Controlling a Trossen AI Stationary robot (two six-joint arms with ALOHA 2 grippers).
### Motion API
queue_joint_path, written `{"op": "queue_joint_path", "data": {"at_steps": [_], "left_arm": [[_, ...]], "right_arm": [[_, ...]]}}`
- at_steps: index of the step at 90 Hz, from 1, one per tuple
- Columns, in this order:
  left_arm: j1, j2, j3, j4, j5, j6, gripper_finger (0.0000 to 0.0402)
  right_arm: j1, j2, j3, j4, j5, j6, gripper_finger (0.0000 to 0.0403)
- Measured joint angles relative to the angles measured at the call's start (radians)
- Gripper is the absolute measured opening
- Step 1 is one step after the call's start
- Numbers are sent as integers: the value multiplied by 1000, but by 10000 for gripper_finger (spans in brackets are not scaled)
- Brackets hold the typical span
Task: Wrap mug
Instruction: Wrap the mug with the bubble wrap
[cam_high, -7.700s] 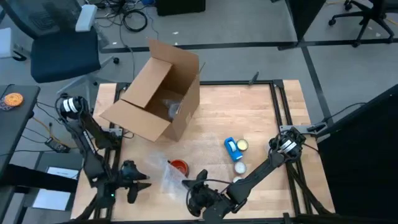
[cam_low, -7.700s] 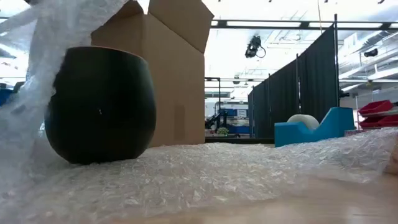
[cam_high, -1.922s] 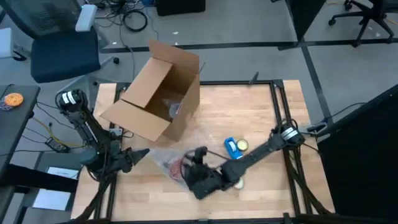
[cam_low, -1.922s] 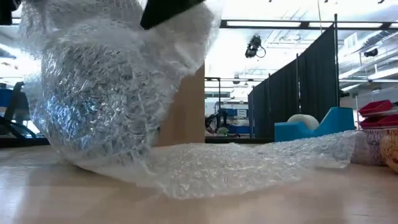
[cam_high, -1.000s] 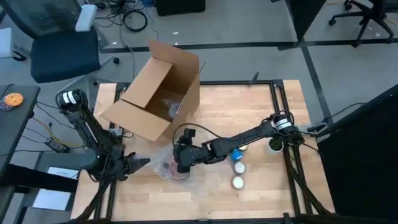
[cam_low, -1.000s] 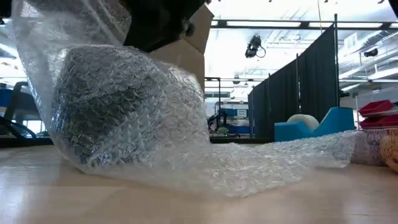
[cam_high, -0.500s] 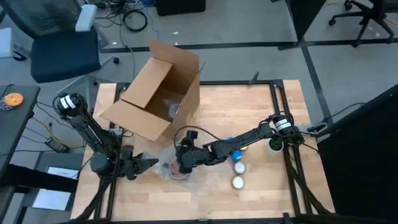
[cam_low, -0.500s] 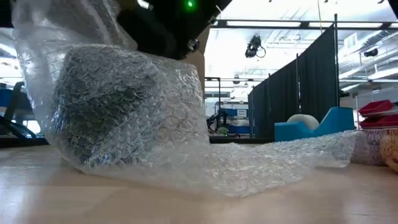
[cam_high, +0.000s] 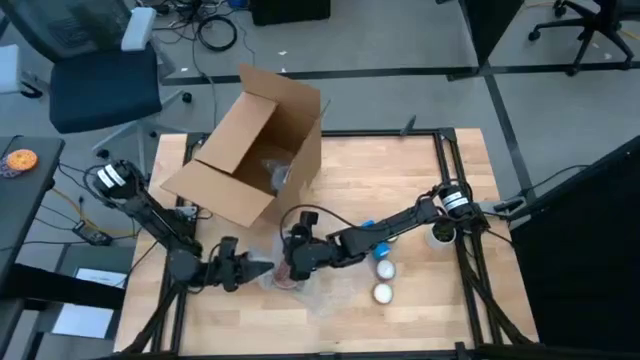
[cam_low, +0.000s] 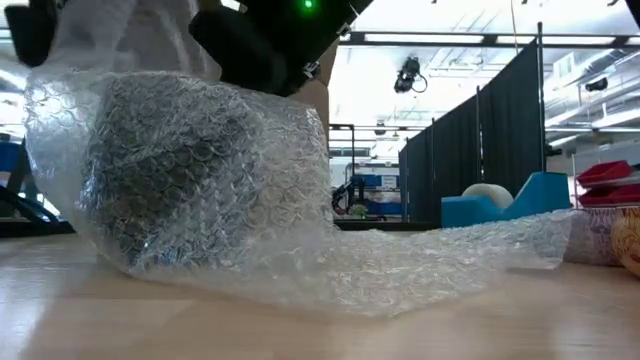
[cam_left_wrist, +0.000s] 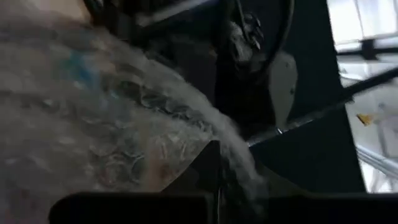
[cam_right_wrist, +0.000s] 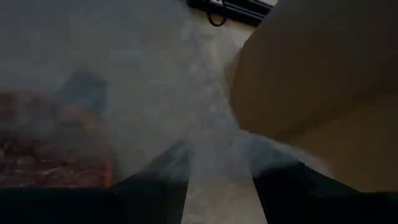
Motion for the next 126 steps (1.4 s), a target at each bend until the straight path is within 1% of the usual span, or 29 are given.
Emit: {"op": "queue_joint_path", "data": {"at_steps": [8,14,29,39,61,70,91,106,117,126], "left_arm": [[19,27,34,2,67,61,0],[25,40,51,-4,85,108,0],[31,47,57,-18,87,199,0],[35,47,57,-31,87,230,0],[37,70,57,-32,88,326,0],[38,87,57,-33,97,338,0],[61,118,57,-32,153,359,0],[81,124,57,-24,178,359,0],[88,124,74,-29,216,366,0],[90,125,107,-41,251,422,0]], "right_arm": [[3,0,0,-1,4,-8,139],[7,0,1,0,8,-12,139],[32,0,20,-14,76,-35,141],[50,0,42,-33,101,-57,149],[72,0,63,-55,100,-65,183],[73,0,63,-88,100,-85,200],[75,-14,63,-174,101,-157,233],[83,-47,63,-246,91,-126,242],[84,-70,63,-304,37,-42,242],[84,-91,63,-353,-6,3,241]]}}
